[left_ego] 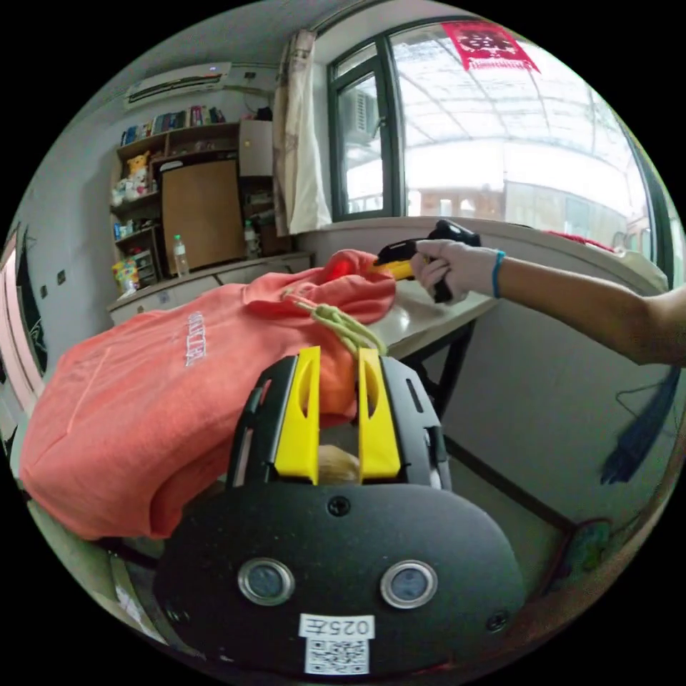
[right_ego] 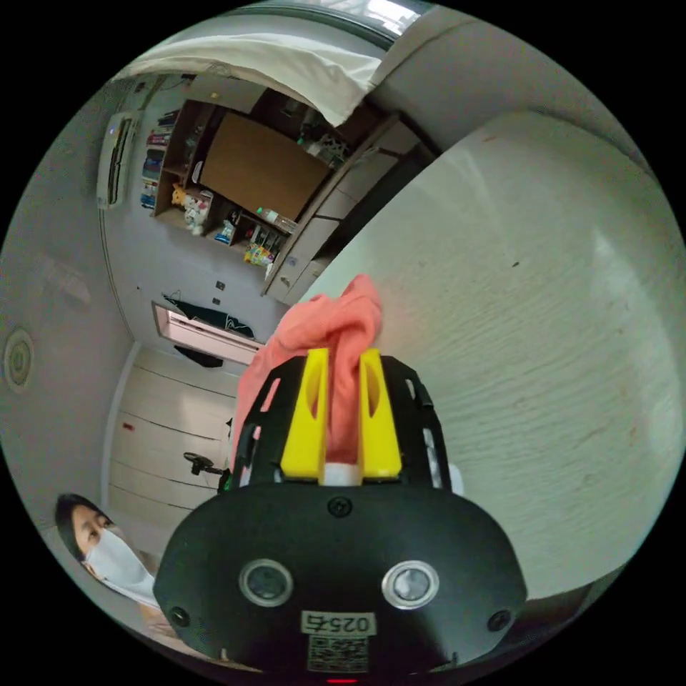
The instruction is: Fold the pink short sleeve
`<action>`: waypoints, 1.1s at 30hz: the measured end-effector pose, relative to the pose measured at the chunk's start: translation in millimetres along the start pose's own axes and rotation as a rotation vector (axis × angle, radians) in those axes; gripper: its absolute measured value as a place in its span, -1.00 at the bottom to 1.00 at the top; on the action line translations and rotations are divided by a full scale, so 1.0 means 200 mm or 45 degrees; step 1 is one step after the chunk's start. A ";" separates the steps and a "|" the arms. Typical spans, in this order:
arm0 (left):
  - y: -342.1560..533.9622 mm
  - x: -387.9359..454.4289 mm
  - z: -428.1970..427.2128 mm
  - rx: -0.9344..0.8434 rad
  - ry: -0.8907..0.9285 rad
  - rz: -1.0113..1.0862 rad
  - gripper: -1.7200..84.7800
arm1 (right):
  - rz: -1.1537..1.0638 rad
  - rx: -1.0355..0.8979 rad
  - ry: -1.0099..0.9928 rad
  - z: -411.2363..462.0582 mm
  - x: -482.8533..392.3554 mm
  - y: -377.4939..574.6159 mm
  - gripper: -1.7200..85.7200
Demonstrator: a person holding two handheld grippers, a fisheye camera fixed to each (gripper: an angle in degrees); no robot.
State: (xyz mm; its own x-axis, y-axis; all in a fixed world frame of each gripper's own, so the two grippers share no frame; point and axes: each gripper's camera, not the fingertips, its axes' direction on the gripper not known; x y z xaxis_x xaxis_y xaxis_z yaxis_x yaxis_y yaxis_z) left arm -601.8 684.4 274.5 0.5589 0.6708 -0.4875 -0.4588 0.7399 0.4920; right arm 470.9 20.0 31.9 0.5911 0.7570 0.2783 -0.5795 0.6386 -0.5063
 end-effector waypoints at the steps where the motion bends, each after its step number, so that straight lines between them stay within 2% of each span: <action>1: -0.01 0.01 0.02 -0.021 -0.002 -0.016 -0.90 | 0.033 -0.004 -0.070 -0.02 0.02 0.00 -0.90; 3: -0.02 -0.01 0.05 -0.047 0.029 -0.072 -0.97 | 0.076 0.009 -0.277 -0.08 0.04 -0.01 -0.94; 5: -0.05 -0.06 0.05 -0.065 0.163 -0.159 -0.98 | 0.123 0.110 -0.457 -0.18 0.05 0.01 -0.96; 9: -0.03 -0.24 0.06 -0.065 0.377 -0.368 -0.99 | 0.218 0.187 -0.402 -0.23 0.06 0.03 -0.97; 11: 0.03 -0.41 0.07 -0.048 0.586 -0.532 -0.99 | 0.255 0.198 -0.533 -0.18 0.03 0.04 -0.97; 13: 0.09 -0.52 0.02 0.009 0.665 -0.628 -0.99 | 0.185 0.187 -0.628 -0.11 -0.10 0.04 -0.97; 15: 0.14 -0.62 -0.05 0.073 0.656 -0.688 -0.99 | 0.049 0.145 -0.696 0.00 -0.31 0.04 -0.96; 18: 0.24 -0.71 -0.18 0.133 0.490 -0.741 -0.99 | -0.205 -0.047 -0.782 0.35 -0.78 0.11 -0.95; 20: 0.32 -0.76 -0.24 0.135 0.402 -0.746 -0.99 | -0.399 -0.378 -0.803 0.77 -1.13 0.24 -0.91; 23: 0.41 -0.81 -0.28 0.113 0.465 -0.766 -0.96 | -0.566 -0.674 -0.609 1.27 -1.35 0.43 -0.77; 25: 0.45 -0.84 -0.32 0.106 0.479 -0.779 -0.94 | -0.642 -0.767 -0.573 1.45 -1.38 0.48 -0.72; 28: 0.50 -0.84 -0.40 0.134 0.445 -0.796 -0.93 | -0.721 -0.776 -0.558 1.48 -1.41 0.51 -0.66; 33: 0.41 -0.71 -0.38 0.119 0.452 -0.679 -0.82 | -0.673 -0.456 -0.477 1.08 -1.35 0.30 -0.65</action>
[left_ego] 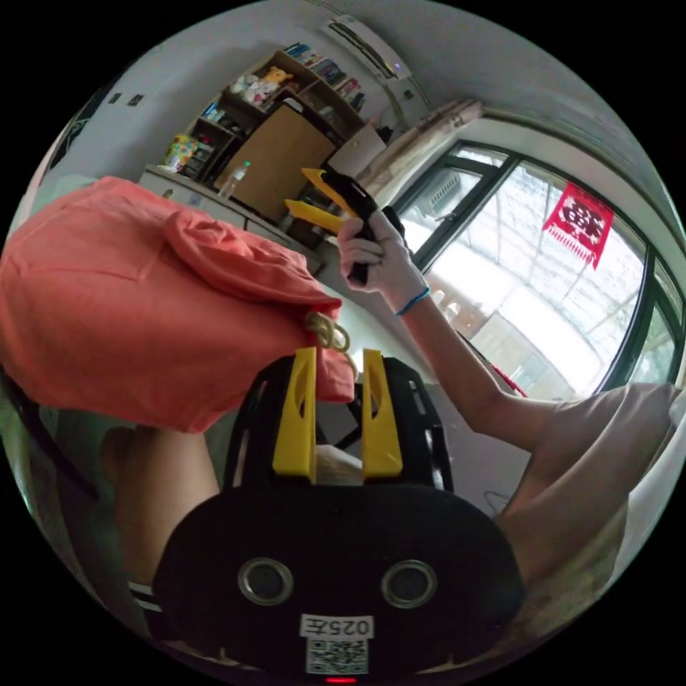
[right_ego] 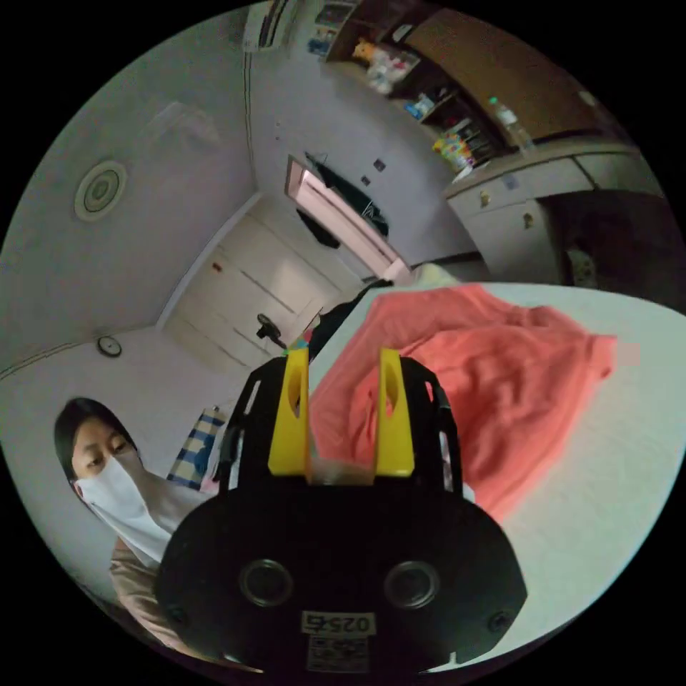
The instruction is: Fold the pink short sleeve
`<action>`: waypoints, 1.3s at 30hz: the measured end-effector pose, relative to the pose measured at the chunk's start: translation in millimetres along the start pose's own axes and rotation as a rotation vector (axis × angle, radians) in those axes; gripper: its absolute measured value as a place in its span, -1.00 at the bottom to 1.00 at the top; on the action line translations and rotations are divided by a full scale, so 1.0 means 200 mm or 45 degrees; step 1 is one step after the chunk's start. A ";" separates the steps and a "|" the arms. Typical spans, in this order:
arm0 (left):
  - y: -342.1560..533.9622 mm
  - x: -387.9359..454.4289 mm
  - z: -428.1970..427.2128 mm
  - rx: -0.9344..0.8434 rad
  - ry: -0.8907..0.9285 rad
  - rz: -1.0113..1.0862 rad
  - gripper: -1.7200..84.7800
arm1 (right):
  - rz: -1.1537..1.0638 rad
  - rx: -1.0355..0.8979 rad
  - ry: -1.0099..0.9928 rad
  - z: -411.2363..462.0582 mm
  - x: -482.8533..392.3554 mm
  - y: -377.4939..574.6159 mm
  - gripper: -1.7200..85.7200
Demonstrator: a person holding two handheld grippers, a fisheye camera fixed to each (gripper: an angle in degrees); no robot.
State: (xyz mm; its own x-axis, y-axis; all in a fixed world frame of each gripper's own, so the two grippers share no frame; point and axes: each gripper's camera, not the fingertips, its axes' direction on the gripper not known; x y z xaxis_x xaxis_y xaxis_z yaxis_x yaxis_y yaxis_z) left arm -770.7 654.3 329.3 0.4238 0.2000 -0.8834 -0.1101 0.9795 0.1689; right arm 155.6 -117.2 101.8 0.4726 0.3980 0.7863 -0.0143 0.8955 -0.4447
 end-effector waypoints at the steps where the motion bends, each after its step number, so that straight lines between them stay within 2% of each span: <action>1: 0.00 0.04 0.05 -0.020 -0.033 0.042 -0.79 | 0.044 0.064 0.082 -0.13 0.03 0.00 -0.65; 4: 0.00 0.07 0.16 -0.069 -0.130 0.063 -0.77 | 0.187 0.051 0.386 -0.33 0.19 0.02 -0.65; 7: -0.01 0.05 0.26 -0.142 -0.025 0.023 -0.78 | 0.305 -0.035 0.536 -0.35 0.39 0.06 -0.65; 9: -0.01 0.06 0.30 -0.157 -0.033 0.032 -0.80 | 0.334 -0.047 0.523 -0.32 0.48 0.06 -0.64; 13: -0.02 0.14 0.34 -0.166 -0.122 0.099 -0.82 | 0.392 -0.057 0.271 -0.16 0.60 -0.05 -0.64; 15: -0.03 0.18 0.38 -0.202 -0.137 0.116 -0.82 | 0.405 -0.116 0.277 -0.07 0.62 -0.11 -0.64; 18: -0.02 0.25 0.41 -0.226 -0.219 0.196 -0.83 | 0.437 -0.153 0.378 0.03 0.62 -0.20 -0.67; 20: -0.02 0.29 0.43 -0.248 -0.254 0.232 -0.85 | 0.419 -0.164 0.488 0.08 0.58 -0.26 -0.75; 22: -0.04 0.30 0.45 -0.271 -0.243 0.230 -0.95 | 0.374 -0.191 0.565 0.10 0.54 -0.30 -0.81; 25: -0.05 0.27 0.39 -0.183 -0.043 0.170 -0.99 | 0.286 -0.304 0.696 0.15 0.45 -0.37 -0.86; 27: -0.08 0.25 0.29 -0.065 0.076 0.127 -0.99 | 0.292 -0.338 0.643 0.17 0.40 -0.43 -0.87; 30: -0.20 0.32 0.13 0.078 0.181 0.172 -0.99 | 0.311 -0.232 0.104 0.13 0.23 -0.57 -0.89; 31: -0.23 0.38 0.07 0.132 0.235 0.208 -0.99 | 0.238 -0.171 -0.087 0.11 0.12 -0.62 -0.89; 33: -0.26 0.46 0.01 0.195 0.316 0.257 -1.00 | 0.128 -0.137 0.033 0.07 -0.02 -0.67 -0.90; 35: -0.27 0.53 0.05 0.206 0.247 0.246 -1.00 | 0.172 -0.247 0.496 0.09 0.02 -0.69 -0.89; 37: -0.28 0.53 0.14 0.122 0.217 0.189 -1.00 | 0.251 -0.315 0.640 0.07 0.12 -0.67 -0.89; 39: -0.28 0.51 0.21 0.040 0.236 0.112 -1.00 | 0.298 -0.306 0.669 0.01 0.19 -0.63 -0.89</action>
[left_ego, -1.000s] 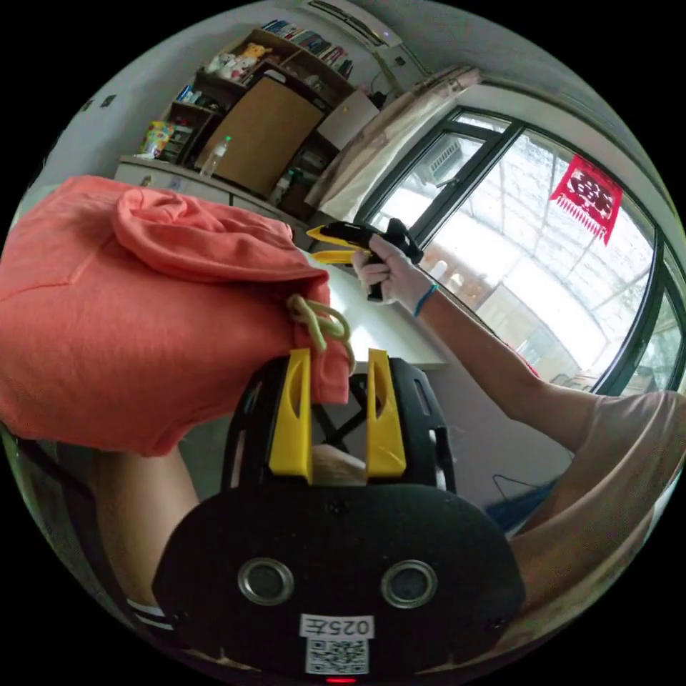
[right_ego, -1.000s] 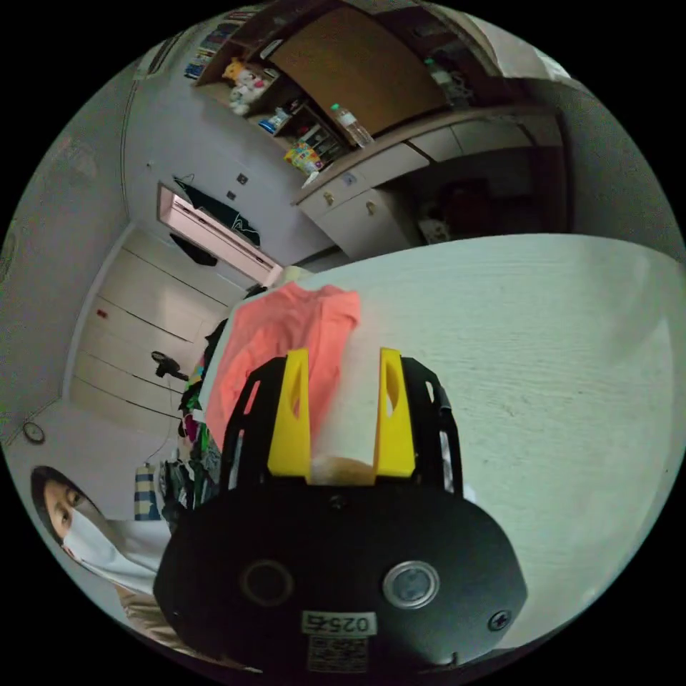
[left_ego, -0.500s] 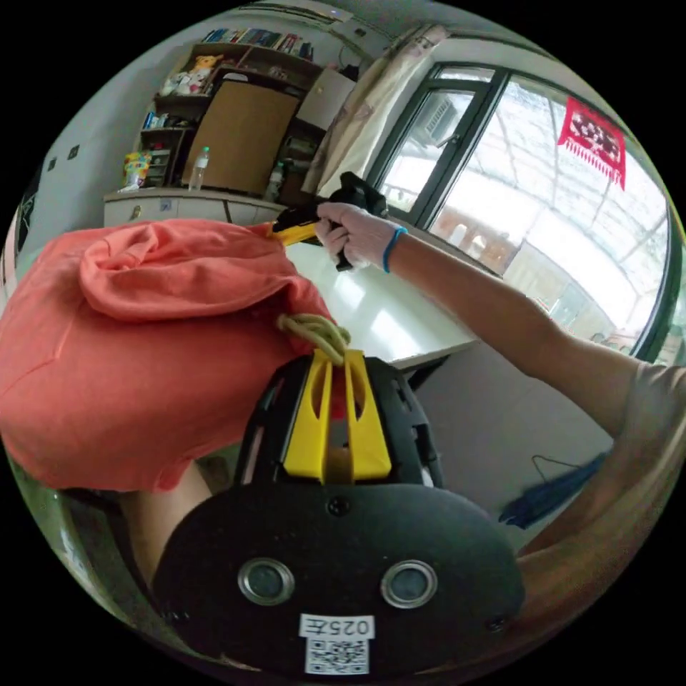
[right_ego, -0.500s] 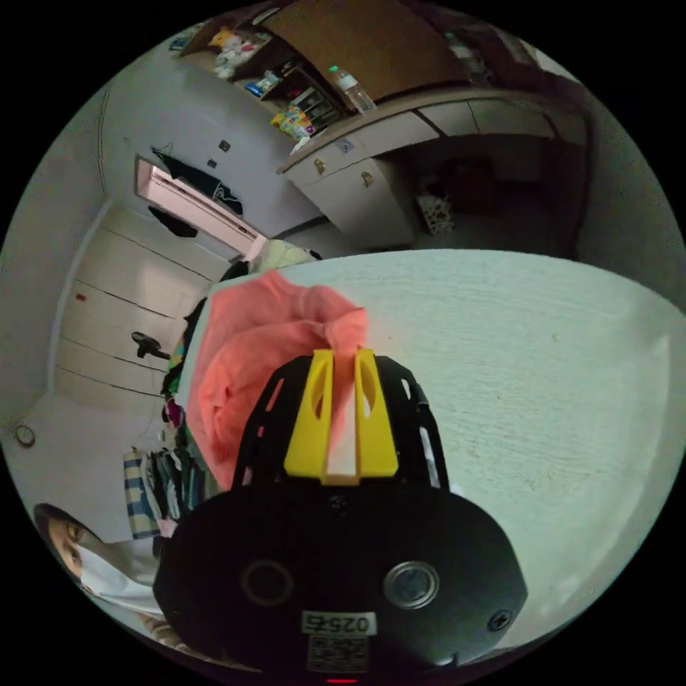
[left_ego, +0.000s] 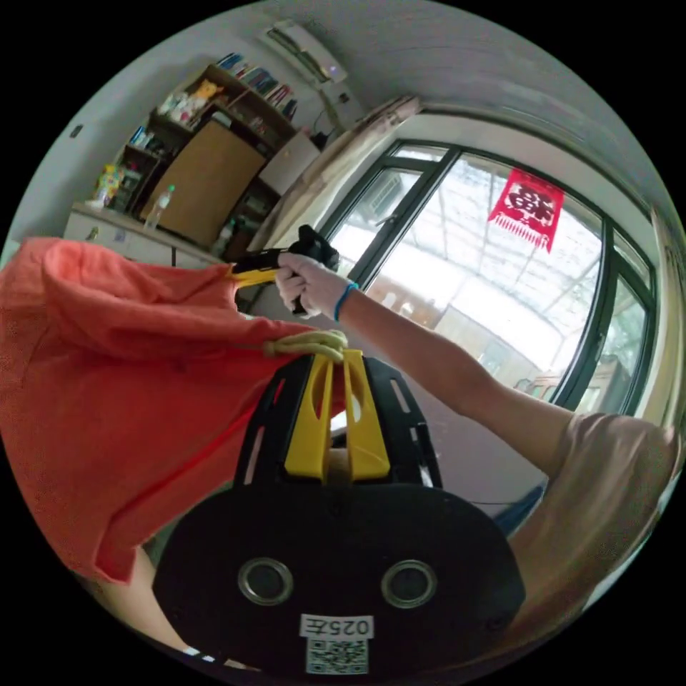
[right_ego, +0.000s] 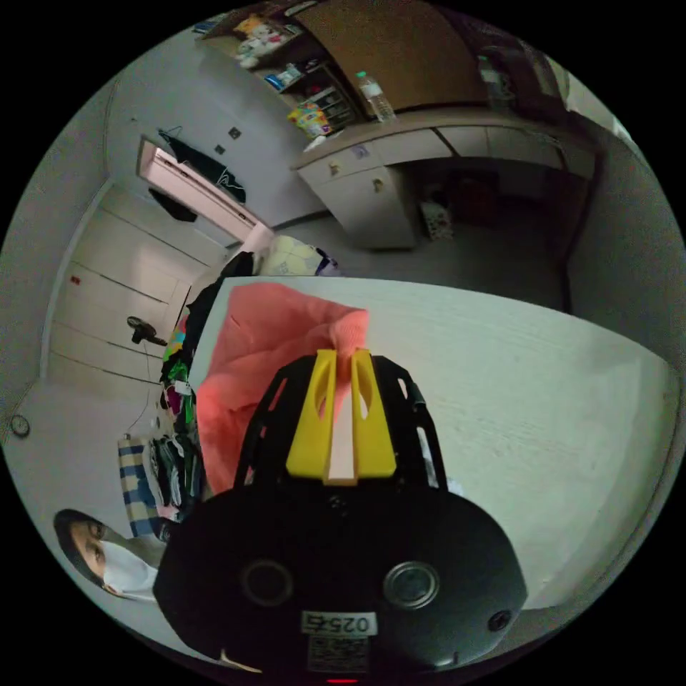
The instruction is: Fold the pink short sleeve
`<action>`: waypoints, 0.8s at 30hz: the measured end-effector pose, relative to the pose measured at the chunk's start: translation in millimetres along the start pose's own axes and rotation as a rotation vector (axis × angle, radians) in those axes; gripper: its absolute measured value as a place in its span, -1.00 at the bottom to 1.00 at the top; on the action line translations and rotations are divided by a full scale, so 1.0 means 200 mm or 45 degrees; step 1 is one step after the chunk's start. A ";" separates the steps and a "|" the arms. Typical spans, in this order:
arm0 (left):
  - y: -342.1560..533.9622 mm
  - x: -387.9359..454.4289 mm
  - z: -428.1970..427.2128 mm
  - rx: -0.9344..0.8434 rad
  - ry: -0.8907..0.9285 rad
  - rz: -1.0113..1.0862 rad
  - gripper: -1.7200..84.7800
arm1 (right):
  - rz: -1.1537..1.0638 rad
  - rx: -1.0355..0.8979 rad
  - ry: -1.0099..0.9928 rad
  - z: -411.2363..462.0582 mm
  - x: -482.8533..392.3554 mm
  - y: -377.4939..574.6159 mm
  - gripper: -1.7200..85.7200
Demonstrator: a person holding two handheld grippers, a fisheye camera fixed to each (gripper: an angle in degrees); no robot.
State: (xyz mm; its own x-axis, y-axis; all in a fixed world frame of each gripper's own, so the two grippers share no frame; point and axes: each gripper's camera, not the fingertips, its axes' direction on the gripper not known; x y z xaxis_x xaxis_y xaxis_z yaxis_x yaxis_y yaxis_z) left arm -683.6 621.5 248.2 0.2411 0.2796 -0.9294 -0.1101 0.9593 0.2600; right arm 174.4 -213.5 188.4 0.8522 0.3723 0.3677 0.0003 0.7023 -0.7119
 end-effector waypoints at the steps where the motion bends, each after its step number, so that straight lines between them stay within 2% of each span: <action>1: 0.00 0.00 0.03 -0.020 0.020 -0.019 -1.00 | 0.021 0.015 -0.005 -0.02 0.06 0.03 -0.89; 7: -0.16 0.25 0.13 -0.062 0.163 0.128 -1.00 | 0.134 0.218 -0.046 -0.38 0.38 0.27 -0.89; 11: -0.24 0.27 0.20 -0.052 0.239 0.081 -1.00 | 0.365 0.300 -0.237 -0.53 0.73 0.47 -0.89; 14: -0.25 0.15 0.16 -0.026 0.238 -0.008 -1.00 | 0.338 0.331 -0.410 -0.52 0.79 0.53 -0.89; 18: -0.26 0.01 -0.07 0.079 0.209 -0.087 -1.00 | 0.251 0.370 -0.728 -0.41 0.65 0.43 -0.89; 20: -0.28 -0.04 -0.32 0.192 0.160 -0.117 -1.00 | 0.145 0.303 -0.933 -0.26 0.40 0.25 -0.88; 24: -0.24 -0.05 -0.69 0.383 -0.082 -0.161 -1.00 | -0.059 0.127 -0.917 0.04 -0.13 -0.02 -0.88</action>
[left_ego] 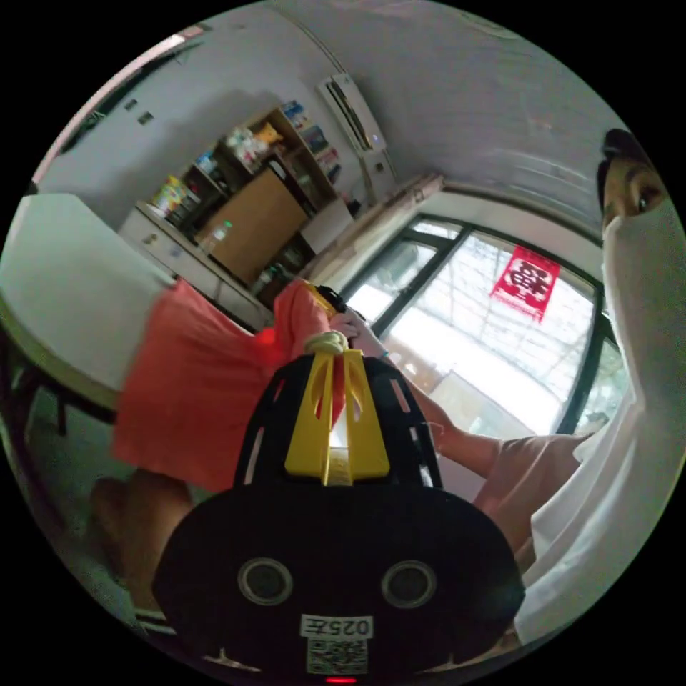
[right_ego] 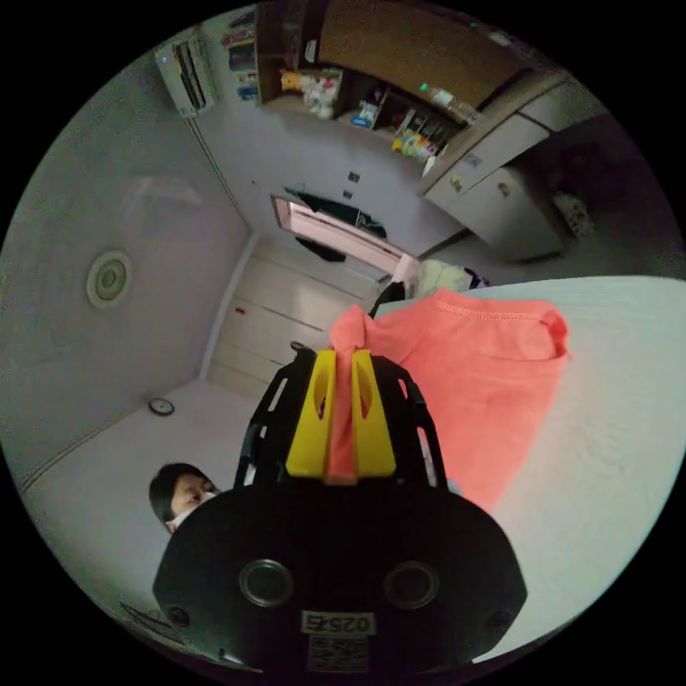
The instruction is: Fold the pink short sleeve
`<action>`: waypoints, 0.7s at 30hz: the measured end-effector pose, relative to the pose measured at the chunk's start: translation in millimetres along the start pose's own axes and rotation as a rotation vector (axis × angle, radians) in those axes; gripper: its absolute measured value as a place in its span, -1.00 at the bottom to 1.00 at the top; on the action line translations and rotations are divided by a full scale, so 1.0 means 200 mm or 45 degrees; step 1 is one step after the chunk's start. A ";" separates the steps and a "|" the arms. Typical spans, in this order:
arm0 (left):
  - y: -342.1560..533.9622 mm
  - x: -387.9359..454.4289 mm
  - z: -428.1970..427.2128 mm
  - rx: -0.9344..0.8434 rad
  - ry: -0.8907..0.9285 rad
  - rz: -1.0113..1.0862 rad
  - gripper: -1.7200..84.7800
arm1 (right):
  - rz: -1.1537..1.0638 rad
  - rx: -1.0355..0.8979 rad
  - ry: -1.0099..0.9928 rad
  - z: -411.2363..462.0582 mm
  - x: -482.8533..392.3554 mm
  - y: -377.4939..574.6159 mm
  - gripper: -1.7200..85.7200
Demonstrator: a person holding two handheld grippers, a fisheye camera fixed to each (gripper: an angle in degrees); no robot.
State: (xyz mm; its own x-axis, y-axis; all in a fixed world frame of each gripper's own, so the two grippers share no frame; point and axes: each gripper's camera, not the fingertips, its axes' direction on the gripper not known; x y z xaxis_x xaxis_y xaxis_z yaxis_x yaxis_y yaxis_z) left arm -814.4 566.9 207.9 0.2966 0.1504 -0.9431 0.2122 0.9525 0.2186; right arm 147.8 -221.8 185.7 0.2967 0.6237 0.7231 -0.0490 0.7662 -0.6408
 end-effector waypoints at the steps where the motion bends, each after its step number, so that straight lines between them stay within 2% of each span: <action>1: 0.00 -0.02 -0.08 0.040 -0.132 -0.015 -1.00 | -0.009 -0.067 0.061 0.21 -0.02 -0.06 -0.88; 2: 0.00 -0.05 -0.13 0.044 -0.262 -0.049 -1.00 | 0.001 -0.131 0.135 0.42 -0.01 -0.12 -0.88; 4: 0.01 -0.16 -0.14 -0.004 -0.369 -0.136 -1.00 | 0.022 -0.228 0.275 0.69 0.07 -0.18 -0.88; 7: 0.06 -0.31 -0.09 -0.080 -0.344 -0.273 -1.00 | 0.049 -0.381 0.484 1.05 0.25 -0.22 -0.88; 8: 0.07 -0.30 -0.08 -0.072 -0.361 -0.266 -1.00 | 0.059 -0.379 0.479 1.11 0.29 -0.21 -0.88; 10: 0.09 -0.26 -0.05 -0.057 -0.433 -0.213 -1.00 | 0.077 -0.326 0.421 1.12 0.30 -0.20 -0.88; 16: 0.05 0.04 -0.03 0.098 -0.264 -0.046 -1.00 | -0.100 -0.308 0.526 1.08 -0.02 -0.22 -0.88; 21: 0.01 0.22 0.00 0.111 -0.252 0.056 -1.00 | -0.280 -0.374 0.581 1.23 -0.26 -0.23 -0.86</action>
State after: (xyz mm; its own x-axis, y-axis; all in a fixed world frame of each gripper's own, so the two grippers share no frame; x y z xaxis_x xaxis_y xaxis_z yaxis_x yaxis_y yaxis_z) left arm -800.7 574.8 167.3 0.4826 0.1279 -0.8665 0.2724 0.9183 0.2873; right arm -99.5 -252.2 240.7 0.6539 0.2754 0.7047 0.3070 0.7547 -0.5798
